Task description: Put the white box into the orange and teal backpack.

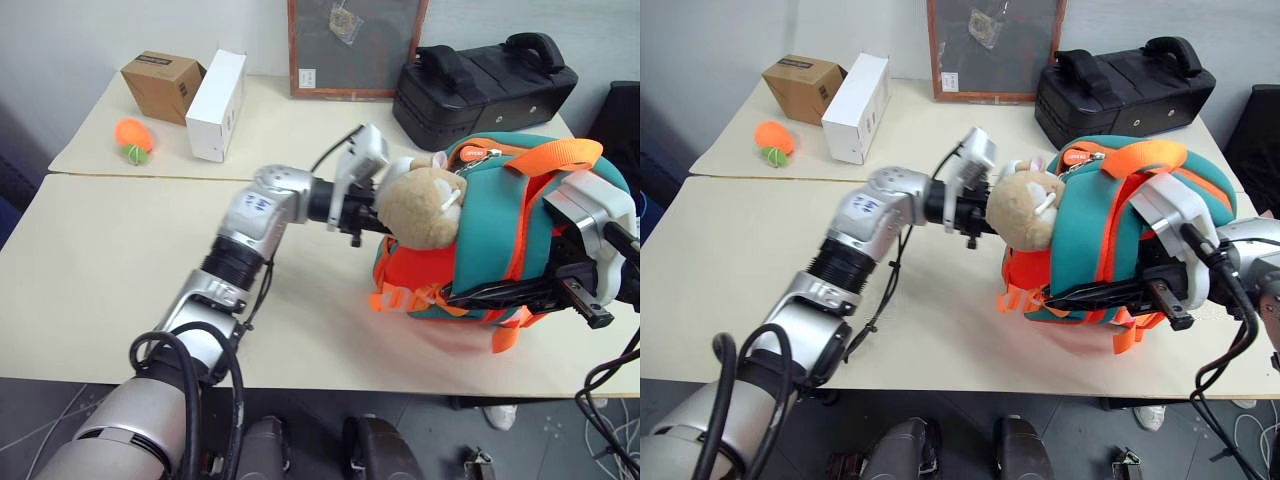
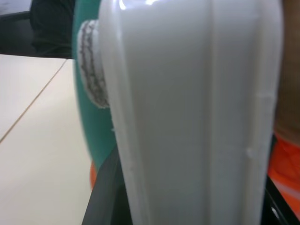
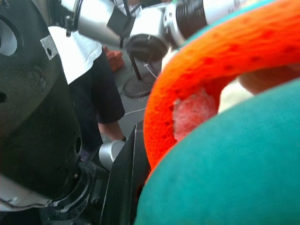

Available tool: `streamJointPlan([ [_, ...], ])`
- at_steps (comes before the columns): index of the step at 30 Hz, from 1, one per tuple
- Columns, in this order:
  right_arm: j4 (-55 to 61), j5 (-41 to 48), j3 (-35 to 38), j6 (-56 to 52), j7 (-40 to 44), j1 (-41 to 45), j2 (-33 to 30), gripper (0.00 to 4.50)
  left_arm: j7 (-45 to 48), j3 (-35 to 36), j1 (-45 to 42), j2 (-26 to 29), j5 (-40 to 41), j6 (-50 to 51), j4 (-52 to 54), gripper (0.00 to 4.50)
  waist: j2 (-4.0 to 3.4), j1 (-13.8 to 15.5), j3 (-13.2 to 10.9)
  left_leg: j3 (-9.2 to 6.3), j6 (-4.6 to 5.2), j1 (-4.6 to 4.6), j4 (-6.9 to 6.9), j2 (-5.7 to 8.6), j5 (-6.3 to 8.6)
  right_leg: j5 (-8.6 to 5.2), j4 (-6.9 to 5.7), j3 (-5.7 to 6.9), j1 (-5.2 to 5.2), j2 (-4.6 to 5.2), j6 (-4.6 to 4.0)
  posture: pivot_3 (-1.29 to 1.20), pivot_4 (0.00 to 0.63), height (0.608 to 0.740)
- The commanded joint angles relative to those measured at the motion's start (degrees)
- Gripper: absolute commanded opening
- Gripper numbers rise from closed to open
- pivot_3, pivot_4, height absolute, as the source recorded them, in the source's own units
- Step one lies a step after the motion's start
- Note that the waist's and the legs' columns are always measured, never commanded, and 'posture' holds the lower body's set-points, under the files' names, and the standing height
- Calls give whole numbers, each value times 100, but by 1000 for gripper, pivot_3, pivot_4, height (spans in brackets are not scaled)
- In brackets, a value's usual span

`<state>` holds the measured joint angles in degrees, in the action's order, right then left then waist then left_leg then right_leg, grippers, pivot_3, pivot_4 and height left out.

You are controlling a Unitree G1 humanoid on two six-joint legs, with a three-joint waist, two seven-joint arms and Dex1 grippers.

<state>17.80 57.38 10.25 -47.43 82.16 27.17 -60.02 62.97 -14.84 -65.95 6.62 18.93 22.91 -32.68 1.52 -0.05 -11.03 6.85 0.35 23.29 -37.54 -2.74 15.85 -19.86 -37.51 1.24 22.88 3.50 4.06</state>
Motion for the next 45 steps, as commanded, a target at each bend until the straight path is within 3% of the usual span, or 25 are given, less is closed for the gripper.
streamJointPlan([
  [1, 235, 122, 118, 46, -186, 120, 114, 23, -301, -63, -149, -415, -330, -428, -219, 1693, 0, -2, 0, 0, -1, 0, 0, -1, -1, 0, 0, 0, 2, -1, 0, 0, 150, 740],
  [4, 263, 59, 122, 73, -315, 76, 178, 23, -245, 177, -98, -303, -272, -331, -73, 2618, 0, -39, 0, 1, -11, -3, -1, -6, -7, 0, -10, -2, 7, -5, 0, 0, 150, 740],
  [9, 250, -22, 118, 108, -420, -75, 257, 23, 151, 705, 304, 664, 250, 594, 1325, 4076, 0, -153, 0, -3, 0, -14, 14, -8, -22, -1, -32, -3, 10, -7, -2, 0, 150, 740],
  [13, 271, -78, 74, 152, -504, -180, 348, 23, 403, 1168, 690, 1501, 919, 1447, 2551, 4076, -1, -171, 0, -5, -38, -22, 30, -10, -45, -3, -41, -5, 13, -7, -6, 0, 150, 740],
  [16, 236, -151, -18, 189, -537, -164, 425, 23, 578, 1790, 856, 2184, 1881, 2501, 3357, 4076, -1, -143, 0, -10, -38, -17, 24, -9, -46, -3, -43, -2, 14, -5, -7, 0, 150, 740],
  [18, 190, -183, -60, 197, -547, -127, 464, 23, 434, 2093, 890, 2383, 2332, 2934, 3730, 4076, -1, -150, 0, -11, -34, -12, 17, -6, -45, -3, -43, -2, 14, -1, -6, 0, 150, 740],
  [23, 112, -125, -79, 122, -604, 15, 550, 23, -694, 2054, 964, 2149, 2126, 2820, 4484, 4076, -1, -98, 0, -26, -24, -22, 6, 0, -41, 0, -33, 6, -18, 4, -1, 0, 150, 740],
  [30, 119, -74, -50, 42, -656, 67, 586, 23, -1605, 815, 1331, 2032, 276, 1179, 4425, 4076, -1, -85, 0, -16, -27, -31, 13, -1, -42, 1, -33, -1, -18, -3, 1, 0, 150, 740],
  [39, 239, -28, 11, 27, -783, -49, 640, 23, -2062, 1048, 1055, 1510, 61, 438, 3714, 4076, -1, -52, 0, -15, -21, -29, 11, -3, -40, 1, -31, -1, -17, -3, 1, 0, 150, 740],
  [45, 291, 119, 62, -28, -925, -18, 713, 23, -1944, 825, 835, 1354, -97, 321, 3071, 4076, -1, -20, 0, -14, -21, -30, 9, -1, -40, 1, -33, 0, -17, -3, 1, 0, 150, 740],
])
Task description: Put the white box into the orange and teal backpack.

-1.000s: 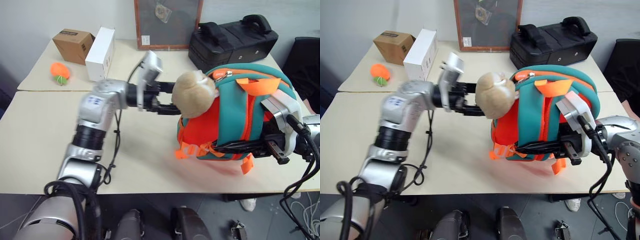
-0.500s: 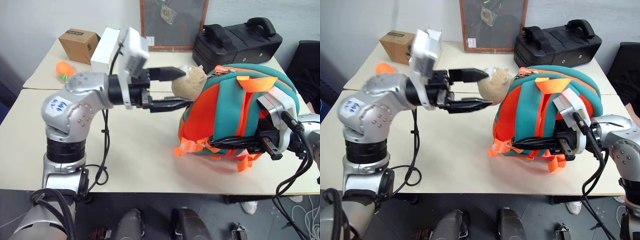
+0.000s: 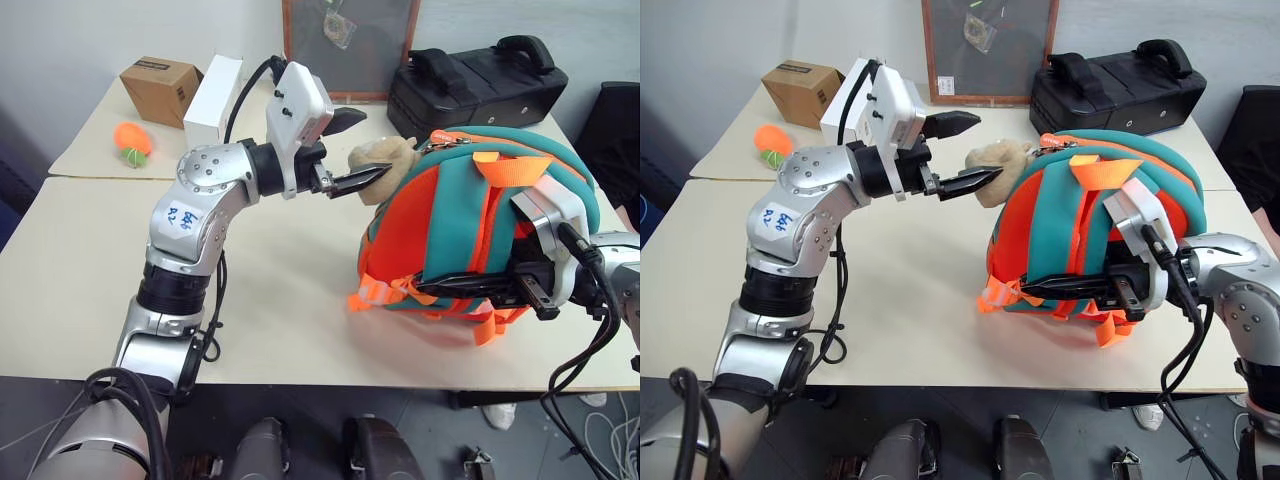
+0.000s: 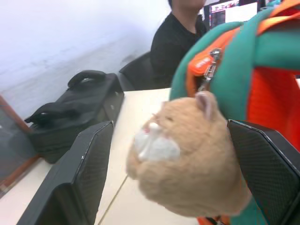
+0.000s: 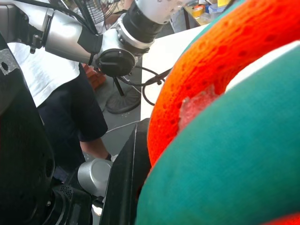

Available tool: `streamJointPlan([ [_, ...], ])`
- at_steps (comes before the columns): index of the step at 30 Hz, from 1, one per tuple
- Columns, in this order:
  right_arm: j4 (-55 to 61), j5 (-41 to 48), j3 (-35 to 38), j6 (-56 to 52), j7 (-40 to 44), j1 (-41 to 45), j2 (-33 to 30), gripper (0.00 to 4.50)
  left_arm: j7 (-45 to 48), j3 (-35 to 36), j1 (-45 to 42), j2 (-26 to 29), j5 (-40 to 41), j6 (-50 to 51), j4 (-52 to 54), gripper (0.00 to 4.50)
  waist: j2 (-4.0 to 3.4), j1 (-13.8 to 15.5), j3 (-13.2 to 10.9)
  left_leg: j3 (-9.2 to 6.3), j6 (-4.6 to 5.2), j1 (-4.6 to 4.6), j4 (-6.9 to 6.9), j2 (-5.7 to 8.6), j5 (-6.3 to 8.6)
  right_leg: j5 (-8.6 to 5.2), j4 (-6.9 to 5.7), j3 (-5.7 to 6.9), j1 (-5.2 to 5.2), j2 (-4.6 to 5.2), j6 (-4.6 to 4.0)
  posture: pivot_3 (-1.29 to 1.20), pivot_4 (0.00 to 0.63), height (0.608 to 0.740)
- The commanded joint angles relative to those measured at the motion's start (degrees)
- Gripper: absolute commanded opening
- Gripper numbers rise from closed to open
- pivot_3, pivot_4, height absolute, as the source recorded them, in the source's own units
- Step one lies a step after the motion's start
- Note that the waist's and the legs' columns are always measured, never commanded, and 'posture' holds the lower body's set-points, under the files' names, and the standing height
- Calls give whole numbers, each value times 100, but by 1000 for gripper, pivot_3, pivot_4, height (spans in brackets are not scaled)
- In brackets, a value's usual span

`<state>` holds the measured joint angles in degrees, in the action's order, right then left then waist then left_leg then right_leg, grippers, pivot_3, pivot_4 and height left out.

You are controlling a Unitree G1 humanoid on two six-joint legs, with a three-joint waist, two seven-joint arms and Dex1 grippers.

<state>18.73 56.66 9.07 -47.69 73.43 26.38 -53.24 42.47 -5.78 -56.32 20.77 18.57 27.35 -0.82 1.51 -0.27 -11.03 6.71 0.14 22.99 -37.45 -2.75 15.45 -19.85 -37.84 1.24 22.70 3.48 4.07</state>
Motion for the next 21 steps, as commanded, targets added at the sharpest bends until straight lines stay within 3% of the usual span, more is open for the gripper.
streamJointPlan([
  [1, 200, 201, 176, 1, -74, 70, 41, 23, 133, -108, -151, -78, -84, -112, -193, 3897, 0, 6, 0, 0, 0, 1, 0, 0, 0, 0, 1, 0, 0, 0, 0, 0, 150, 740],
  [3, 212, 240, 180, -3, -129, 79, 54, 23, 237, -178, -162, -65, -148, -130, -306, 3517, 0, 8, 0, 0, 0, 1, 0, 0, 0, 0, 1, 1, 0, 0, 0, 0, 150, 740],
  [14, 492, 318, 427, 75, -287, -471, -21, 23, 700, -190, -73, 211, -239, -183, -415, 167, 0, 8, 0, -1, -1, 2, 0, -1, 0, 0, 0, 2, 2, -1, 0, 0, 150, 740],
  [21, 658, 463, 873, 36, -542, -1084, -13, 23, 963, 38, -522, 811, -564, -669, -1319, 3, 0, 2, 0, 1, 1, 1, -1, -2, -2, 0, -1, 1, 2, -2, 0, 0, 150, 740],
])
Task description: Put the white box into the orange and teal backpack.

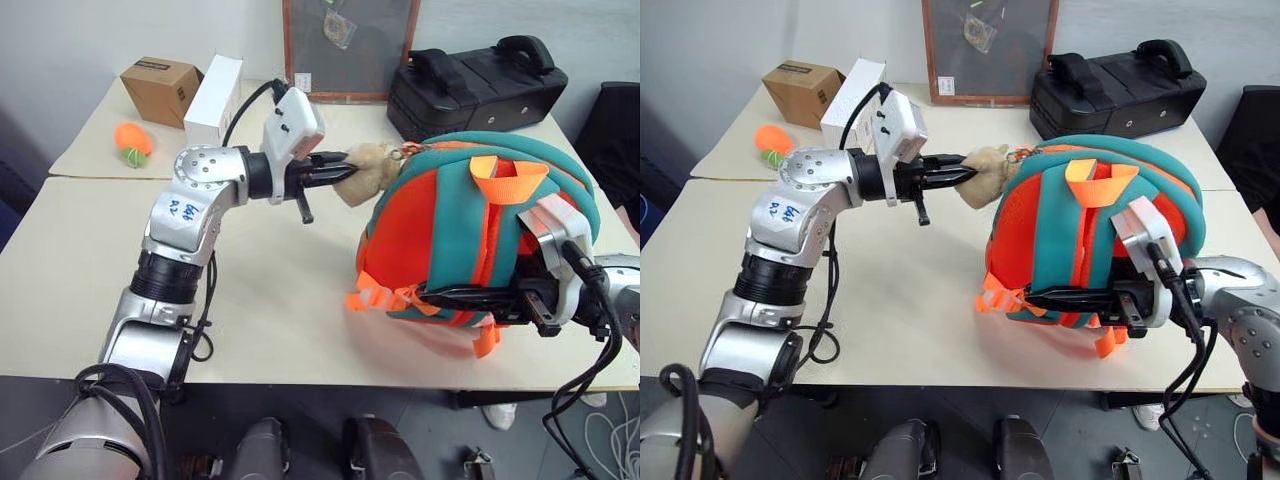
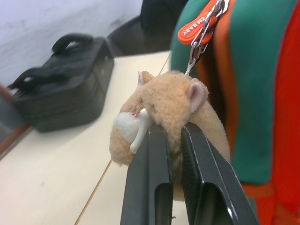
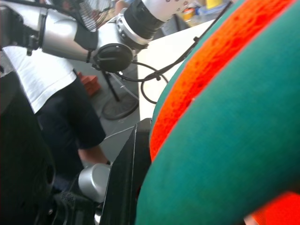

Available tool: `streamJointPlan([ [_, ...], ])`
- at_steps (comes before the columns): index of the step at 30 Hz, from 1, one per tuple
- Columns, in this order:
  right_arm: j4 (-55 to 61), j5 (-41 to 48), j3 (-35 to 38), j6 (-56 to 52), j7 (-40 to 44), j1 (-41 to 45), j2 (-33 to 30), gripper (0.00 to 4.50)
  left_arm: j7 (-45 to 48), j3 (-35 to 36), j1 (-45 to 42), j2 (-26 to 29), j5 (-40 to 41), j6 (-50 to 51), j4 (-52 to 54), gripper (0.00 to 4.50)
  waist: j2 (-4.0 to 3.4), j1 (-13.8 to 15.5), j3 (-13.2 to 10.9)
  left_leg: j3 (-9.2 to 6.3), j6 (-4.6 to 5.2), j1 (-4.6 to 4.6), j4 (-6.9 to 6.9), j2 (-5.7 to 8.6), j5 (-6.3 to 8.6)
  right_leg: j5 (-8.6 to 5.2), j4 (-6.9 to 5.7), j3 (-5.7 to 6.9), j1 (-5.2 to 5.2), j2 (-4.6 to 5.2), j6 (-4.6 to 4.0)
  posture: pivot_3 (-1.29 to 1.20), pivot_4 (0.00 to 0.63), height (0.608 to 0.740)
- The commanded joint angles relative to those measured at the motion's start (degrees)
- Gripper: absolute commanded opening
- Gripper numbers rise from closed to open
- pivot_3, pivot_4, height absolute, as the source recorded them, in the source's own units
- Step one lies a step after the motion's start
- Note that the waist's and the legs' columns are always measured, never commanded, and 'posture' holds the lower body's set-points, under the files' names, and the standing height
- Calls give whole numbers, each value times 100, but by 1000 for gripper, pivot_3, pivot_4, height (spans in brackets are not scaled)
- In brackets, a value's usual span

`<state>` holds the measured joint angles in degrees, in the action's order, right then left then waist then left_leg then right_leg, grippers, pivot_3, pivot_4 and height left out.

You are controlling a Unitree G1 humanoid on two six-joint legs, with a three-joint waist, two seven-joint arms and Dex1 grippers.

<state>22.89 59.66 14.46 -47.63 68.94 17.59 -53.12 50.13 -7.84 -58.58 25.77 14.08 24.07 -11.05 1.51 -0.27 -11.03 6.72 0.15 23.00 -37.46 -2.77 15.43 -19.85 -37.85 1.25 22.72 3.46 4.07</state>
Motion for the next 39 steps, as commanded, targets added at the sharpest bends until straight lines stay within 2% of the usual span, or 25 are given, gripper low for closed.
streamJointPlan([
  [1, 275, 158, 364, 47, -126, -290, -9, 23, 268, 250, -337, 398, -144, -442, -414, 3, 0, 1, 0, 0, 0, 0, 2, 0, 0, 0, 0, 1, 0, 0, 0, 0, 150, 740],
  [6, 385, 290, 562, 61, -420, -651, 126, 23, 674, 98, -90, 789, -345, -834, -742, 3, 0, 1, 0, 2, 0, 0, 4, 1, 0, 0, 2, 0, 2, 1, 0, 0, 150, 740],
  [10, 531, 136, 665, 218, -349, -1092, 94, 23, 1359, -198, 643, 946, -114, -466, -144, 3, -2, -7, 2, 5, 0, -4, 6, 0, 1, 0, -1, -4, -1, 0, 0, 0, 150, 740],
  [12, 584, 185, 711, 251, -387, -1181, 108, 23, 1470, -342, 1043, 840, -8, -267, 195, 3, -2, -5, 1, 5, 0, -2, 3, -1, 0, 0, -1, -3, 0, 0, 0, 0, 150, 740],
  [14, 637, 240, 733, 271, -448, -1214, 132, 23, 1325, -598, 1303, 682, -293, -445, 242, 3, -2, 7, 2, 3, 0, -2, 1, -1, 0, 0, -2, -4, -1, 1, -1, 0, 150, 740],
  [20, 786, 67, 611, 462, -653, -1257, 274, 23, 605, -1080, 1271, 138, -1195, -1056, -680, 3, -1, 20, 2, 0, 24, -2, -4, 2, 13, 0, 0, -3, -6, 2, 0, 0, 150, 740],
  [22, 816, -272, 458, 653, -844, -1261, 351, 23, 510, -1037, 1231, -15, -1234, -1144, -828, 3, 0, 21, 3, -1, 27, -3, -5, 1, 15, 0, 0, -2, -7, 1, 0, 0, 150, 740],
  [24, 758, -774, 202, 767, -1056, -1275, 302, 23, 542, -754, 1238, -93, -937, -862, -675, 3, -1, 18, 4, 0, 28, -4, -6, 2, 15, 0, -1, -2, -8, 2, 0, 0, 150, 740],
  [25, 691, -999, 108, 842, -1101, -1295, 274, 373, 597, -555, 1264, -102, -684, -589, -503, 1, -1, 16, 4, 0, 27, -4, -6, 2, 14, 0, -2, -2, -8, 3, 0, 0, 150, 740],
  [27, 531, -1145, 74, 797, -1111, -1361, 190, 1072, 782, -236, 1400, -19, -217, -73, -82, 727, -2, 11, 4, 0, 22, -3, -8, 1, 12, 0, -4, -1, -7, 3, 0, 0, 150, 740],
  [31, 220, -1384, 582, 966, -983, -1720, 32, 2446, 1076, 435, 2174, 644, 564, 855, 1159, 1945, -2, -33, 4, 0, 4, -3, -1, -2, 3, 0, -5, -2, -4, 2, 0, 0, 150, 740],
  [34, -46, -1376, 1288, 957, -431, -2205, -340, 3511, 1168, 1054, 2799, 1146, 1230, 1576, 1873, 2916, -2, -29, 4, -1, 0, -6, 6, -2, 1, -1, -3, -1, -4, 2, -2, 0, 150, 740],
  [37, -824, -1096, 2241, 665, 156, -2409, -735, 4495, 1253, 1930, 3428, 1745, 1932, 2246, 2466, 3860, -2, -21, 4, -1, 2, -14, 4, -1, 1, -1, 2, -1, -17, 4, -2, 0, 150, 740],
  [39, -1541, -1176, 2766, 564, 618, -2493, -1104, 4500, 1763, 2565, 3981, 2493, 2544, 2882, 2827, 4470, 1, -34, 2, 0, 23, -25, 10, 1, 14, -1, 6, -3, -26, 8, -2, 0, 150, 740],
])
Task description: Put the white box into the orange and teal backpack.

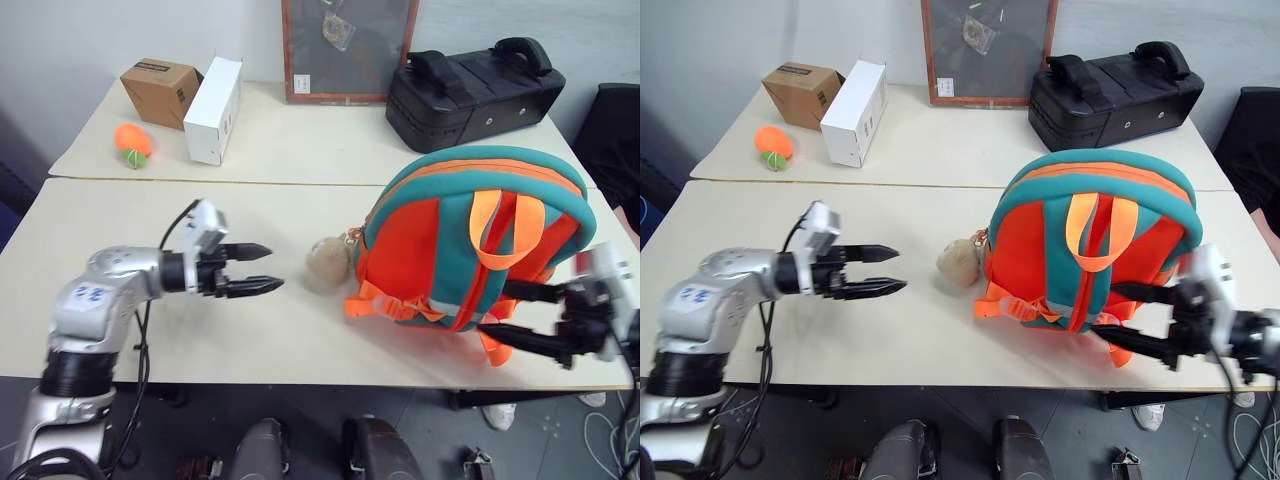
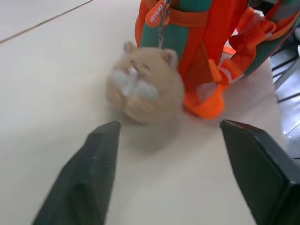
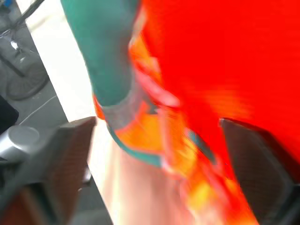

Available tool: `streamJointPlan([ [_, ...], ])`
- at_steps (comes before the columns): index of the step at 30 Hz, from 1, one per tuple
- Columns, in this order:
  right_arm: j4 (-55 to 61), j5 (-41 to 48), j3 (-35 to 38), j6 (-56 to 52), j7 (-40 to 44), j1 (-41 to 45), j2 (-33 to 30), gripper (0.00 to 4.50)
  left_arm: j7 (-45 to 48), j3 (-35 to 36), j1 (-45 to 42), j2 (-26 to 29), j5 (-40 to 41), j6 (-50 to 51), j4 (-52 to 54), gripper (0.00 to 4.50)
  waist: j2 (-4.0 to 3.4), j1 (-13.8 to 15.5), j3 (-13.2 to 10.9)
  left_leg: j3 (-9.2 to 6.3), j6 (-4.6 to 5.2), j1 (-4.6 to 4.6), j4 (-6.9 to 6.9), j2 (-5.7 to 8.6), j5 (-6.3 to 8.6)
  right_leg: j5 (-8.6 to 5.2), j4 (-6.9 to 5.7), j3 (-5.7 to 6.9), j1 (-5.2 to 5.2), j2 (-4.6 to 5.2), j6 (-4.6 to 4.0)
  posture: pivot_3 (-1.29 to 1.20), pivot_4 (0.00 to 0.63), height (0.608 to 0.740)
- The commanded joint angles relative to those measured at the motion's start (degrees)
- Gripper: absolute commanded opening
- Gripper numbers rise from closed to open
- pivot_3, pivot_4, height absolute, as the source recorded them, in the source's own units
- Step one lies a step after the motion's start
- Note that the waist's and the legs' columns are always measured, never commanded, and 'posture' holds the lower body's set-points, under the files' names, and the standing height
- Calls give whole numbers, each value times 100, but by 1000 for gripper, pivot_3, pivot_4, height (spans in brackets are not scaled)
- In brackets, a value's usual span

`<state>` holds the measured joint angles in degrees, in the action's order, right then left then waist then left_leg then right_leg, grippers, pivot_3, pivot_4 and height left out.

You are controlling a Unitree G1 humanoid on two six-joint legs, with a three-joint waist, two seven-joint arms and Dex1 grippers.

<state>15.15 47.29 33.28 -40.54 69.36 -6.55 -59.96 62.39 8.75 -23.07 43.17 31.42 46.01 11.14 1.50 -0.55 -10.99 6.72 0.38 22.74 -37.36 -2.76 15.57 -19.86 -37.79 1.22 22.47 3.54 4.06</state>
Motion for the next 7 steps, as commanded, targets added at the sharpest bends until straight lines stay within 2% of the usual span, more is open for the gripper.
streamJointPlan([
  [1, -1177, -28, 1070, -146, 819, -104, -627, 4500, 812, 1300, 730, 1031, 1045, 739, 817, 4470, 3, -24, -2, 0, 7, -5, 9, 0, 5, 0, 3, 0, -3, 0, -1, 0, 150, 740],
  [4, -2260, -419, 1163, 130, 1297, -21, -1130, 4500, 443, 2199, 736, 1332, 1549, 1097, 818, 4470, 3, -15, -2, 3, 0, -40, 27, -1, 8, -9, 12, 2, -26, 2, -17, 0, 150, 740],
  [7, -2945, -656, 873, 443, 1543, 344, -1360, 4500, 89, 2552, 551, 1476, 1741, 1248, 676, 4470, 2, -3, -1, -4, -2, -66, 32, -3, 13, -15, 18, 4, -51, 1, -28, 0, 150, 740],
])
